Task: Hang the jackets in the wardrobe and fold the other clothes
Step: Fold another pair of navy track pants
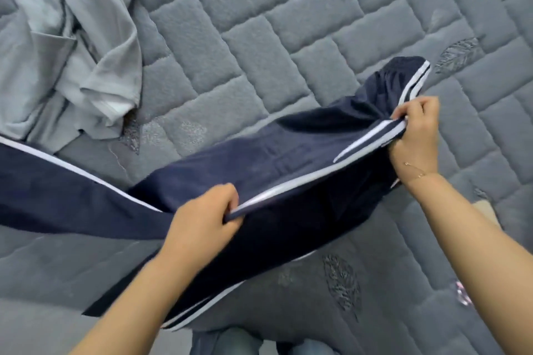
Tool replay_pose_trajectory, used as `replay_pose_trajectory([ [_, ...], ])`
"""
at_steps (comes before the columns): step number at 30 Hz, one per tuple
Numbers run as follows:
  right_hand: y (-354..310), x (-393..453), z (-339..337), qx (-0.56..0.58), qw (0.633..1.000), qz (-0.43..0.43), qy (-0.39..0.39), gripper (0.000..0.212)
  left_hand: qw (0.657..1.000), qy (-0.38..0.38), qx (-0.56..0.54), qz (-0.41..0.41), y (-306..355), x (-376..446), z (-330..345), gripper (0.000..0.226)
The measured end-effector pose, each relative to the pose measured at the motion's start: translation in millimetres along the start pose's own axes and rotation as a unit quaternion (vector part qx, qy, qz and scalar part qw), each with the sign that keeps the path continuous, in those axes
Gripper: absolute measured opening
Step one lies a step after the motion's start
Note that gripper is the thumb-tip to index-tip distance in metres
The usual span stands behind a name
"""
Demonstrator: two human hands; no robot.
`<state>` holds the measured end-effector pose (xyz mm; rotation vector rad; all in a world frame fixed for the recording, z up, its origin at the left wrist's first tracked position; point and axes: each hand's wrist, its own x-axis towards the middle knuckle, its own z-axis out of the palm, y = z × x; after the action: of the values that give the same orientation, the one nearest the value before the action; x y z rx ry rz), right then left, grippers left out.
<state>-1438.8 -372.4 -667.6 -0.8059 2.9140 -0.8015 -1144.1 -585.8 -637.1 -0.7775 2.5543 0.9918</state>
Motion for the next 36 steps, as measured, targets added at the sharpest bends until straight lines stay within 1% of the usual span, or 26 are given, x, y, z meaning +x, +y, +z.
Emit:
replay_pose_trajectory([
  [1, 13, -14, -7, 0.003, 1.000, 0.019, -0.011, 0.035, 1.000, -0.023, 0.005, -0.003, 11, -11, 19, 0.026],
  [3, 35, -39, -14, 0.008, 0.995, 0.086, -0.058, 0.038, 0.996, -0.079, 0.027, -0.021, 30, -29, 62, 0.026],
  [5, 52, -58, -13, 0.045, 0.977, 0.173, -0.116, 0.041, 0.988, -0.136, 0.046, -0.047, 42, -40, 103, 0.022],
  [6, 57, -63, -11, 0.068, 0.968, 0.206, -0.127, 0.042, 0.983, -0.161, 0.059, -0.062, 47, -44, 121, 0.022],
  [7, 60, -66, -8, 0.090, 0.962, 0.230, -0.118, 0.042, 0.979, -0.175, 0.078, -0.077, 50, -48, 135, 0.025],
  [8, 60, -65, -5, 0.117, 0.956, 0.251, -0.096, 0.039, 0.976, -0.173, 0.097, -0.087, 52, -49, 147, 0.027],
  [10, 57, -59, 0, 0.182, 0.936, 0.298, -0.042, 0.032, 0.982, -0.128, 0.097, -0.103, 53, -50, 160, 0.024],
  [11, 56, -55, 2, 0.204, 0.925, 0.318, -0.034, 0.032, 0.985, -0.108, 0.079, -0.111, 52, -50, 162, 0.019],
  [12, 57, -51, 5, 0.210, 0.920, 0.328, -0.037, 0.033, 0.986, -0.096, 0.062, -0.120, 51, -49, 162, 0.015],
  [14, 61, -45, 5, 0.197, 0.924, 0.325, -0.044, 0.031, 0.984, -0.101, 0.058, -0.137, 46, -50, 160, 0.011],
  [17, 71, -50, -8, 0.166, 0.938, 0.304, 0.010, 0.032, 0.978, -0.117, 0.093, -0.142, 40, -51, 151, 0.014],
  [18, 74, -55, -12, 0.149, 0.943, 0.297, 0.007, 0.034, 0.978, -0.120, 0.097, -0.143, 39, -51, 148, 0.015],
  [19, 77, -61, -15, 0.132, 0.947, 0.290, -0.025, 0.037, 0.977, -0.125, 0.098, -0.142, 37, -51, 145, 0.016],
  [21, 78, -71, -19, 0.119, 0.943, 0.280, -0.136, 0.046, 0.975, -0.144, 0.089, -0.146, 35, -53, 139, 0.021],
  [22, 78, -74, -21, 0.111, 0.939, 0.273, -0.176, 0.049, 0.975, -0.144, 0.067, -0.156, 33, -55, 135, 0.022],
  [23, 76, -77, -24, 0.094, 0.942, 0.264, -0.188, 0.050, 0.976, -0.132, 0.030, -0.170, 31, -56, 131, 0.021],
  [24, 73, -80, -28, 0.071, 0.949, 0.252, -0.173, 0.048, 0.978, -0.102, -0.013, -0.183, 28, -56, 125, 0.017],
  [26, 56, -95, -35, 0.039, 0.969, 0.219, -0.112, 0.042, 0.976, -0.007, -0.085, -0.201, 17, -57, 108, 0.007],
  [27, 43, -106, -36, 0.044, 0.976, 0.196, -0.090, 0.039, 0.970, 0.048, -0.113, -0.210, 8, -57, 96, 0.005],
  [28, 28, -116, -35, 0.057, 0.980, 0.169, -0.084, 0.037, 0.960, 0.101, -0.140, -0.223, -2, -56, 83, 0.006],
  [30, -7, -138, -24, 0.101, 0.980, 0.115, -0.126, 0.032, 0.932, 0.188, -0.173, -0.258, -30, -53, 56, 0.012],
  [33, -66, -175, 6, 0.168, 0.954, 0.087, -0.232, 0.029, 0.902, 0.266, -0.154, -0.302, -81, -47, 23, 0.028],
  [34, -85, -188, 18, 0.178, 0.946, 0.080, -0.257, 0.029, 0.898, 0.275, -0.147, -0.311, -98, -45, 16, 0.036],
  [35, -104, -201, 31, 0.186, 0.938, 0.076, -0.281, 0.028, 0.894, 0.266, -0.142, -0.332, -113, -43, 11, 0.047],
  [36, -122, -213, 44, 0.192, 0.929, 0.077, -0.306, 0.028, 0.889, 0.232, -0.132, -0.371, -127, -42, 8, 0.062],
])
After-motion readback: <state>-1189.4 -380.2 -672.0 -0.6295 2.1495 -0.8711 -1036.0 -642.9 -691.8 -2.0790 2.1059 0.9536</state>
